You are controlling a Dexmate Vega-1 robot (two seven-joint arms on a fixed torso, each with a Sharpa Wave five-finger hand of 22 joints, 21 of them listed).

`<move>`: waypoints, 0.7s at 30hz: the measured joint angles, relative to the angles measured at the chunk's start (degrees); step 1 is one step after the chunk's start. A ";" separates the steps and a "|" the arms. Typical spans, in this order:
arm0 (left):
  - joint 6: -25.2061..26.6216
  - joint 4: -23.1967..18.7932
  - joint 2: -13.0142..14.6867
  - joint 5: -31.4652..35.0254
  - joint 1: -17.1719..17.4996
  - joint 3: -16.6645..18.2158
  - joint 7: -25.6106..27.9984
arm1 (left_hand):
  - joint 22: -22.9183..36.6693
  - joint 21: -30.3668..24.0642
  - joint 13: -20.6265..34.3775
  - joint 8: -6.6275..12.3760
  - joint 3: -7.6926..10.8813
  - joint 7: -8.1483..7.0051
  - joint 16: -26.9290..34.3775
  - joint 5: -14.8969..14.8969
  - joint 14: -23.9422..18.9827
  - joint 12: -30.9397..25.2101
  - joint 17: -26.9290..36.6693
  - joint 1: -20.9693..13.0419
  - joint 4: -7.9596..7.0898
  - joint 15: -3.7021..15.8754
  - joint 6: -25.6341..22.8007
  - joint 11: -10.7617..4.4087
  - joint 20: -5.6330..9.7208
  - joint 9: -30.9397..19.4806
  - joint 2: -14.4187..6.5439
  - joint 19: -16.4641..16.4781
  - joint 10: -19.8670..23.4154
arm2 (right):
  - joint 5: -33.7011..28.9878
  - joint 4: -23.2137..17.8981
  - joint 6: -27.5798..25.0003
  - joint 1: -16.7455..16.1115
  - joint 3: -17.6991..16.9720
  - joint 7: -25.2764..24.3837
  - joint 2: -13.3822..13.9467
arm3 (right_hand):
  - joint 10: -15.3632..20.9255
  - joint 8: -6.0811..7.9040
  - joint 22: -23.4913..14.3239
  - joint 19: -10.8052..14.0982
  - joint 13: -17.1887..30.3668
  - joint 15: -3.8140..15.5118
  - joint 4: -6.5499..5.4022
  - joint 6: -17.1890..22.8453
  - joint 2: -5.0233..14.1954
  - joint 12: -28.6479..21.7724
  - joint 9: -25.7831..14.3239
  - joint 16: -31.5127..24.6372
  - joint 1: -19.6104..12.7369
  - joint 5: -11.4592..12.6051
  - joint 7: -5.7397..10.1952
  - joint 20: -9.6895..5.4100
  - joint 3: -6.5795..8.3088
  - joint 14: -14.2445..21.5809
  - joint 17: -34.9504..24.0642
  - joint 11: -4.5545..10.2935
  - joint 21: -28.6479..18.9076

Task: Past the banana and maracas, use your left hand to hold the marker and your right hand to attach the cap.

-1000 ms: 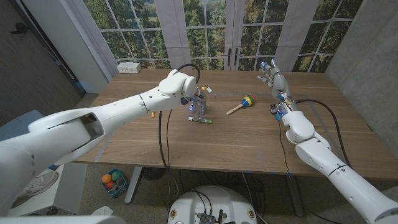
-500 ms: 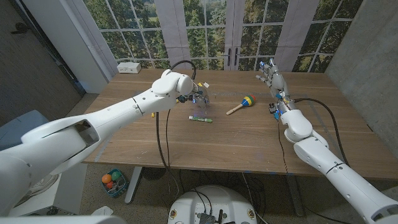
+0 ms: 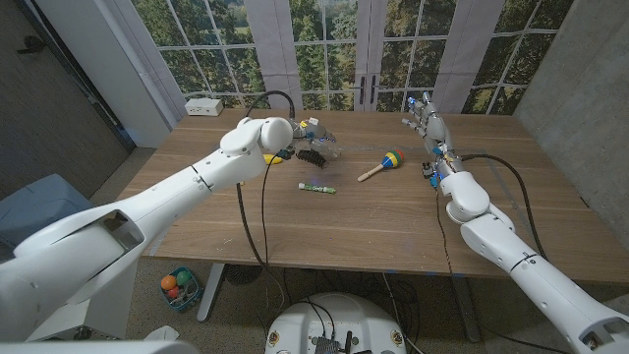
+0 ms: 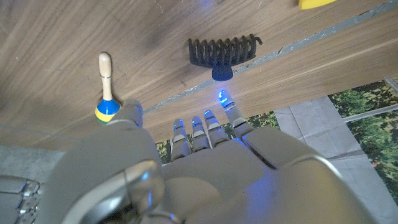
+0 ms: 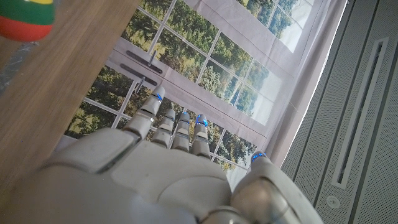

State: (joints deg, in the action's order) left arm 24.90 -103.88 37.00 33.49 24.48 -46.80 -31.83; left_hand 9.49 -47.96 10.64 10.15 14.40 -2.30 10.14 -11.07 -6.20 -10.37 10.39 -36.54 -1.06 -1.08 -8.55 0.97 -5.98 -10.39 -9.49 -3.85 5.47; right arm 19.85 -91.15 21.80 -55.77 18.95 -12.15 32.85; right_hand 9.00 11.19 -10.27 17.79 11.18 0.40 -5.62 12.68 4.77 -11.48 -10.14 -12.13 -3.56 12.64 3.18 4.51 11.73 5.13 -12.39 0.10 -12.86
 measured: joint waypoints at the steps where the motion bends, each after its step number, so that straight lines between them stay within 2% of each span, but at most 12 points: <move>1: 0.00 -0.09 0.10 -5.74 1.00 1.34 5.36 | 0.00 0.34 0.00 0.00 0.10 -0.05 0.00 0.00 0.49 0.00 0.00 0.12 -0.03 -0.04 0.07 -0.03 -0.18 0.00 -0.12 -0.34 -0.44 | 0.00 0.44 0.00 0.34 0.22 0.01 -0.22 | 0.00 0.00 0.00 0.00 0.00 0.00 0.00 0.00 0.00 0.00 0.00 0.00 0.00 0.00 0.00 0.00 0.00 0.00 0.00 0.00 0.00; 6: -1.52 -0.05 0.34 -10.59 4.23 5.45 9.08 | 0.00 2.28 0.00 -0.23 1.71 0.46 0.00 0.00 3.37 0.00 0.00 1.16 -0.18 -0.29 2.09 -0.11 0.00 0.28 -1.16 -2.31 -2.62 | 0.03 0.75 0.00 0.59 0.39 0.02 -0.39 | 0.00 0.00 0.00 -0.22 0.00 0.00 0.00 0.00 0.00 0.00 0.00 0.00 0.00 0.00 0.00 -0.22 0.00 0.00 0.00 0.00 0.00; 8: -3.92 0.21 0.49 -15.34 5.35 6.92 12.71 | 0.00 3.19 -0.22 -0.23 2.39 0.46 0.00 0.00 4.83 0.00 0.01 1.73 -0.51 -0.15 3.29 -0.46 0.16 0.28 -1.70 -3.36 -3.95 | 0.04 0.87 0.00 0.66 0.43 0.02 -0.43 | 0.00 0.00 0.00 -0.21 0.00 0.00 0.00 0.00 0.00 0.00 0.00 0.00 0.00 0.00 0.00 -0.23 0.00 0.00 0.00 0.00 0.00; 13: -7.92 1.43 0.77 -21.67 8.28 10.44 16.98 | 0.00 5.29 -0.26 -0.23 3.92 1.31 0.00 0.00 7.75 0.00 0.01 4.50 -1.79 -0.03 6.21 -0.94 0.89 0.28 -1.85 -5.25 -6.27 | 0.11 1.02 0.00 0.75 0.58 0.01 -0.55 | 0.00 0.00 0.01 0.03 0.00 0.00 0.00 0.00 0.00 0.00 0.00 0.00 0.00 0.00 0.00 -1.26 0.00 0.00 0.00 0.00 0.00; 19: -13.88 2.89 0.87 -28.83 10.99 13.28 21.72 | 0.29 6.67 -0.54 -0.23 5.03 3.66 0.28 -0.40 8.78 0.00 0.16 9.90 -6.16 0.37 8.53 -1.57 1.69 0.54 -2.29 -6.05 -7.04 | 0.16 1.04 0.00 0.73 0.66 -0.21 -0.67 | 0.00 0.00 0.01 0.40 0.00 0.33 0.25 0.20 0.00 0.00 0.00 0.00 0.00 0.00 -0.26 -2.91 0.24 -0.33 0.00 0.00 0.00; 21: -15.55 3.28 0.86 -30.67 11.62 13.87 22.90 | 0.30 7.00 -0.54 -0.23 5.40 4.06 0.28 -0.89 9.51 0.00 0.16 11.76 -7.69 0.50 8.85 -1.79 2.43 0.54 -2.41 -5.99 -7.68 | 0.20 1.03 0.00 0.64 0.67 -0.30 -0.73 | 0.00 0.00 0.11 0.40 0.00 0.33 0.50 0.20 0.00 0.00 0.00 0.00 0.00 0.00 -0.63 -3.32 0.50 -0.32 0.00 0.00 0.00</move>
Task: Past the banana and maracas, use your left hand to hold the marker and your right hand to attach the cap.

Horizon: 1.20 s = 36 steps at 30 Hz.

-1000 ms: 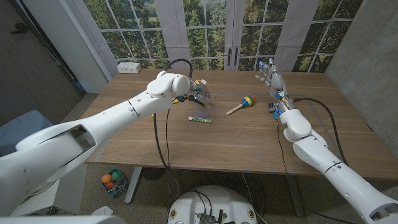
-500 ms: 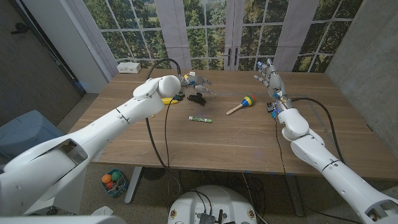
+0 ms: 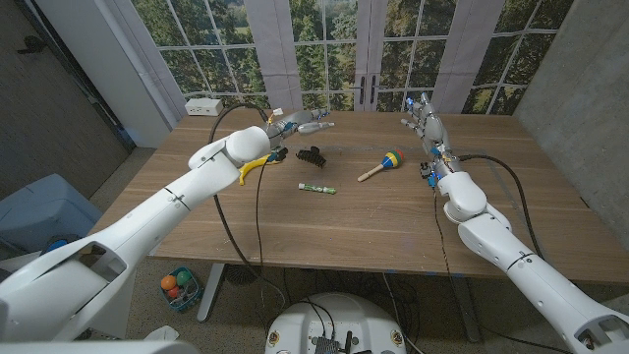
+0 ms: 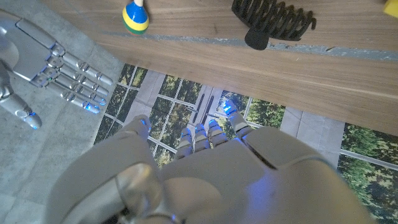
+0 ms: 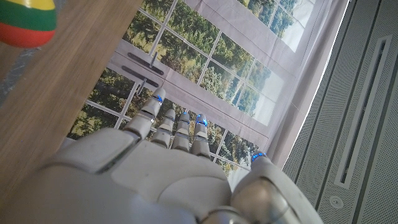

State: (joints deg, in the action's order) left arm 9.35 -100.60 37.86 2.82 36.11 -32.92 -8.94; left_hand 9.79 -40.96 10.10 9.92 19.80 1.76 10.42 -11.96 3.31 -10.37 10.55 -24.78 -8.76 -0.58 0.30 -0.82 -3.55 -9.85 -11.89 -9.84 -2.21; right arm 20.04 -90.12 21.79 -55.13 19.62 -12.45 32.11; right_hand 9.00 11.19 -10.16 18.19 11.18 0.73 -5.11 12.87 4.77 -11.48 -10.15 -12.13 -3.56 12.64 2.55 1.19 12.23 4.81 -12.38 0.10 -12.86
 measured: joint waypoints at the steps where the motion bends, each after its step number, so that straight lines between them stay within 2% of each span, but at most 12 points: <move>1: -1.25 0.42 -0.07 -1.60 0.65 0.65 0.89 | 0.00 0.29 0.00 0.00 0.17 0.00 0.00 -0.18 0.13 0.00 0.00 0.84 -0.60 0.13 0.00 0.01 0.19 0.00 -0.03 0.03 -0.21 | 0.04 0.00 0.00 -0.08 0.01 -0.05 -0.04 | 0.00 0.00 0.04 -0.20 0.00 0.01 0.05 0.00 0.00 0.00 0.00 0.00 0.00 0.00 0.00 -0.20 0.05 0.01 0.01 0.00 0.00; 4: -4.10 1.33 -0.27 -4.79 1.68 1.70 2.30 | 0.00 0.84 0.00 0.00 0.97 -0.31 0.00 -0.88 1.09 0.00 0.00 2.98 -1.61 0.47 0.57 -0.65 0.66 0.00 0.14 0.02 -1.13 | 0.15 0.00 0.09 -0.19 0.03 -0.14 -0.16 | 0.00 0.00 0.03 0.06 0.00 0.52 -0.29 -0.17 0.00 0.00 0.00 0.00 0.00 0.00 -0.16 -0.87 0.40 -0.09 0.15 0.00 0.46; 8: -7.66 2.72 -0.53 -7.89 2.55 2.56 3.01 | 0.00 1.48 0.00 0.00 1.57 0.00 0.00 -1.62 1.85 0.00 -0.01 5.11 -2.22 0.77 2.09 -1.02 1.36 0.00 0.97 0.09 -1.82 | 0.24 0.04 0.41 -0.30 0.10 -0.16 -0.37 | 0.32 -0.61 0.03 0.21 0.00 1.13 -0.74 -1.26 0.00 0.00 0.00 0.00 0.00 0.00 -2.49 -1.87 1.51 -0.09 0.14 0.32 0.46; 10: -11.20 4.31 -0.84 -10.35 3.29 3.34 3.32 | 0.00 1.60 0.00 0.00 1.81 -0.02 0.00 -1.89 2.37 0.00 -0.01 5.95 -2.45 0.94 2.07 -0.82 1.85 0.00 1.21 -0.08 -2.02 | 0.41 0.23 0.73 -0.41 0.14 -0.17 -0.60 | 0.32 -0.61 0.03 0.05 0.00 1.13 -1.06 -1.64 0.01 0.00 0.00 0.00 -0.01 0.00 -3.08 -2.63 2.16 -0.09 0.14 0.32 0.46; 12: -12.94 5.20 -1.06 -11.44 3.60 3.71 3.36 | 0.00 1.62 0.00 0.00 2.00 -0.04 0.00 -2.25 2.59 0.00 -0.01 6.71 -2.59 1.15 2.09 -0.82 2.26 -0.01 1.31 0.01 -2.02 | 0.55 0.38 0.94 -0.45 0.16 -0.17 -0.73 | 0.32 -0.61 0.03 0.22 0.00 1.13 -1.25 -1.74 0.02 0.00 0.00 0.00 -0.02 0.00 -3.19 -3.27 3.17 -0.09 0.14 0.32 0.46; 13: -15.39 6.19 -1.33 -13.06 3.91 4.04 3.36 | 0.00 1.94 -0.07 0.00 2.29 -0.23 0.00 -2.46 2.86 0.00 -0.01 7.12 -2.45 1.42 2.29 -0.82 2.40 -0.01 1.62 -0.13 -2.03 | 0.66 0.58 1.17 -0.48 0.19 -0.16 -0.88 | 0.36 -0.61 0.03 0.32 0.00 1.13 -1.38 -1.74 0.64 0.00 0.00 0.00 -0.64 0.00 -3.18 -3.37 3.73 -0.09 0.14 0.36 0.46; 17: -20.46 8.50 -2.01 -16.40 4.43 4.74 2.88 | -0.01 2.06 -0.26 0.00 3.43 -0.88 0.00 -3.09 3.04 0.00 -0.15 8.57 -2.28 2.24 2.03 -0.82 3.47 0.26 2.04 0.03 -2.02 | 1.12 1.14 1.76 -0.64 0.24 -0.01 -1.30 | 0.66 -0.61 0.03 0.32 0.00 1.13 -1.83 -1.49 0.70 0.00 0.00 0.00 -0.70 0.31 -2.93 -3.37 6.07 -0.09 0.11 0.79 0.46; 18: -21.21 9.11 -2.22 -16.91 4.55 4.90 2.76 | -0.07 2.14 -0.26 0.00 3.76 -1.06 0.00 -3.11 3.04 0.00 -0.16 8.67 -2.27 2.24 1.85 -0.82 3.47 0.26 1.96 0.03 -2.02 | 1.12 1.19 1.76 -0.66 0.25 -0.01 -1.35 | 0.52 -0.61 0.03 0.32 0.00 1.12 -1.95 -1.34 1.23 0.00 0.00 0.00 -1.23 0.32 -2.78 -3.37 6.55 -0.09 0.05 0.96 0.46; 21: -25.08 11.62 -3.26 -20.26 4.96 5.61 1.75 | -0.20 2.49 -0.26 0.00 4.15 -1.27 0.00 -3.33 3.04 -0.23 -0.16 8.88 -2.22 2.24 1.63 -0.82 3.50 0.26 2.18 -0.01 -2.02 | 1.57 1.53 2.24 -0.94 0.25 0.02 -1.69 | 0.81 -0.60 0.03 0.32 -0.16 1.12 -2.19 -1.28 1.20 0.00 0.00 0.00 -1.22 0.51 -2.73 -3.37 7.82 -0.09 -0.02 1.25 0.46; 30: -31.35 16.76 -5.68 -27.81 5.63 7.12 -1.24 | -0.19 2.83 -0.25 0.49 5.53 -2.39 0.45 -3.78 2.20 -0.50 -0.16 10.33 -1.88 2.63 0.51 -1.54 4.63 0.26 2.57 -0.03 -1.29 | 3.55 2.19 3.70 -2.03 -0.61 -0.18 -2.59 | 0.81 -0.60 0.03 0.32 -0.26 1.12 -2.80 -1.10 1.13 0.00 0.00 0.00 -1.89 0.72 -2.54 -3.36 8.91 -0.09 -0.02 1.25 0.46; 36: -34.76 19.49 -7.57 -32.46 6.15 8.37 -2.82 | -0.19 2.82 -0.25 0.49 6.01 -2.07 0.45 -4.01 2.20 -0.50 -0.16 10.92 -1.89 2.63 0.19 -1.82 4.91 0.26 2.71 0.26 -1.01 | 5.41 3.26 4.81 -2.37 -1.33 0.11 -3.40 | 0.81 -0.60 0.02 0.32 -0.26 1.43 -3.03 -1.15 1.13 0.00 0.00 0.00 -1.89 0.72 -2.59 -3.36 9.15 -0.41 -0.28 1.24 0.46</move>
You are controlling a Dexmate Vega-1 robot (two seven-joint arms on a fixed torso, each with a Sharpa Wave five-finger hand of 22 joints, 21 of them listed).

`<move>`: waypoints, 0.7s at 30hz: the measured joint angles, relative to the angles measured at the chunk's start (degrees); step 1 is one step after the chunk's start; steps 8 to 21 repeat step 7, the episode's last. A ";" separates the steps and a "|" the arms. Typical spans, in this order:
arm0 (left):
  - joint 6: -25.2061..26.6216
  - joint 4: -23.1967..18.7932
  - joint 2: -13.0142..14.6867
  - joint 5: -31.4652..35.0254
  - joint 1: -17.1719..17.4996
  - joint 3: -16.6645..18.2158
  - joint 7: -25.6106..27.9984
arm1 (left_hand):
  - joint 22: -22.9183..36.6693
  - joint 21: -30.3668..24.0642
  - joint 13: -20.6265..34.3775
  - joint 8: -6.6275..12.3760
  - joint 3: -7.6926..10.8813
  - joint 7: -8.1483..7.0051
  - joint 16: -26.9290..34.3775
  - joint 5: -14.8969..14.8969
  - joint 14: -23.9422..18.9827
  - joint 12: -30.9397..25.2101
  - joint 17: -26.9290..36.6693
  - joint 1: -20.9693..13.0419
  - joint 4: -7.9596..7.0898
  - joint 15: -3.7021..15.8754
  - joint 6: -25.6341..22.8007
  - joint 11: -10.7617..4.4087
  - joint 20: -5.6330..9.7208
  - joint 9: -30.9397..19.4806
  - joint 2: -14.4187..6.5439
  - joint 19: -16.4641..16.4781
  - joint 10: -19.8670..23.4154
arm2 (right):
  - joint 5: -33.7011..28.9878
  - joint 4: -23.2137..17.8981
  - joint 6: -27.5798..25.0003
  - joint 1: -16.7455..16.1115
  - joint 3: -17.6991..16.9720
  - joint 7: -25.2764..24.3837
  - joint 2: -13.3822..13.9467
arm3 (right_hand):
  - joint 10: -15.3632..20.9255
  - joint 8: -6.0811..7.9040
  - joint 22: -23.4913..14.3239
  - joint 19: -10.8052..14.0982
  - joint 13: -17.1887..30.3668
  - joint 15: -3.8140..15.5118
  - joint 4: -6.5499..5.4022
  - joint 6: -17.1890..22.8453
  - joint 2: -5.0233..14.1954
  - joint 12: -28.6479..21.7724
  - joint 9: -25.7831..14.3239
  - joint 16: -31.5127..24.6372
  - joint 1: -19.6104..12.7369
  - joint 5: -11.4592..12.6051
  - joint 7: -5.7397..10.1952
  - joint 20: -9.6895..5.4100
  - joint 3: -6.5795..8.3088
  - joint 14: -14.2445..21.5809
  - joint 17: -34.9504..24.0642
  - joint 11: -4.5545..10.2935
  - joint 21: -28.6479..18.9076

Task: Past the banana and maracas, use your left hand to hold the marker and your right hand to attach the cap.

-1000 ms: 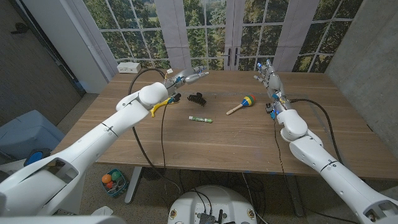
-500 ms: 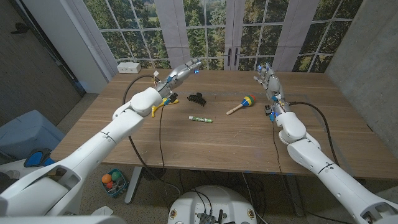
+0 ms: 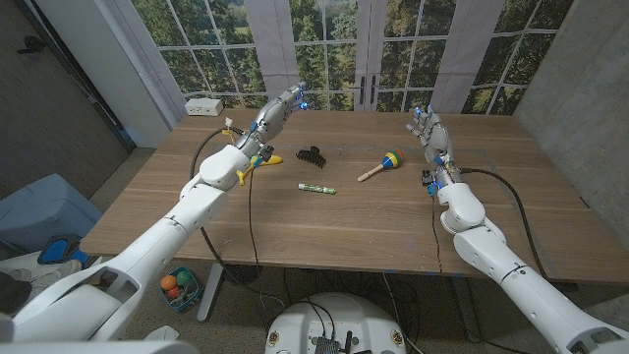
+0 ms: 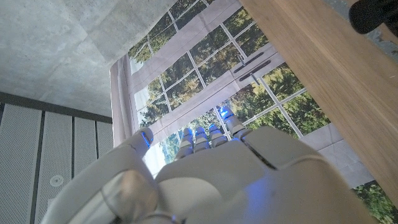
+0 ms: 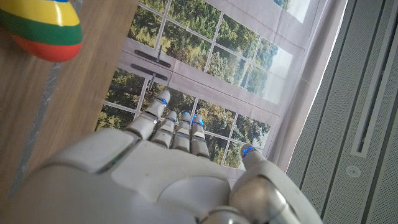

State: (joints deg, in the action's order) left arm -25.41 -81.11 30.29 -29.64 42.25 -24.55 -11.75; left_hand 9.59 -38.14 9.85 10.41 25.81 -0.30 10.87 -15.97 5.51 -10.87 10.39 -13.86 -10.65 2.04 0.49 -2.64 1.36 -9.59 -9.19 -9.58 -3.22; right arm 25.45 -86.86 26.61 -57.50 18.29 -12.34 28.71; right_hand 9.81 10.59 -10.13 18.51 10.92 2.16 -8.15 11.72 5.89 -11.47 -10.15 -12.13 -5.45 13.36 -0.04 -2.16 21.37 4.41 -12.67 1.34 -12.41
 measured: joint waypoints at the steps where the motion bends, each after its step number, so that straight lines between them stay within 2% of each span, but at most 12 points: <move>1: -0.30 0.12 -0.13 -0.46 0.06 0.09 -0.05 | 0.00 0.00 0.00 0.00 0.09 -0.15 0.00 -0.17 -0.08 0.00 -0.08 -0.02 0.09 -0.08 -0.15 -0.03 0.01 0.00 -0.02 0.01 0.03 | 0.18 0.13 0.10 0.00 -0.06 0.05 -0.10 | 0.00 0.00 0.00 0.00 0.00 0.00 0.00 -0.17 0.00 0.00 0.00 0.00 0.00 0.00 -0.17 0.00 0.00 0.00 0.00 0.00 0.14; 7: -2.85 1.87 -3.16 -5.17 1.93 2.28 1.71 | 0.00 0.22 0.00 0.00 0.81 -0.52 0.00 -0.17 -0.62 0.00 -0.28 0.29 0.35 0.00 -0.52 -0.03 0.64 0.00 0.29 0.64 0.03 | 1.01 1.25 0.84 0.28 -0.39 0.21 -0.80 | -0.12 0.00 0.00 0.00 0.00 0.00 0.00 -0.17 0.00 0.00 0.00 0.00 0.00 0.00 -0.17 0.00 0.00 0.00 0.00 -0.12 0.43; 21: -2.85 1.87 -3.16 -5.17 1.93 2.28 1.71 | 0.00 0.22 0.00 0.00 0.81 -0.52 0.00 -0.17 -0.62 0.00 -0.28 0.29 0.35 0.00 -0.52 -0.03 0.64 0.00 0.29 0.64 0.03 | 1.01 1.25 0.84 0.28 -0.39 0.21 -0.80 | -0.12 0.00 0.00 0.00 0.00 0.00 0.00 -0.17 0.00 0.00 0.00 0.00 0.00 0.00 -0.17 0.00 0.00 0.00 0.00 -0.12 0.43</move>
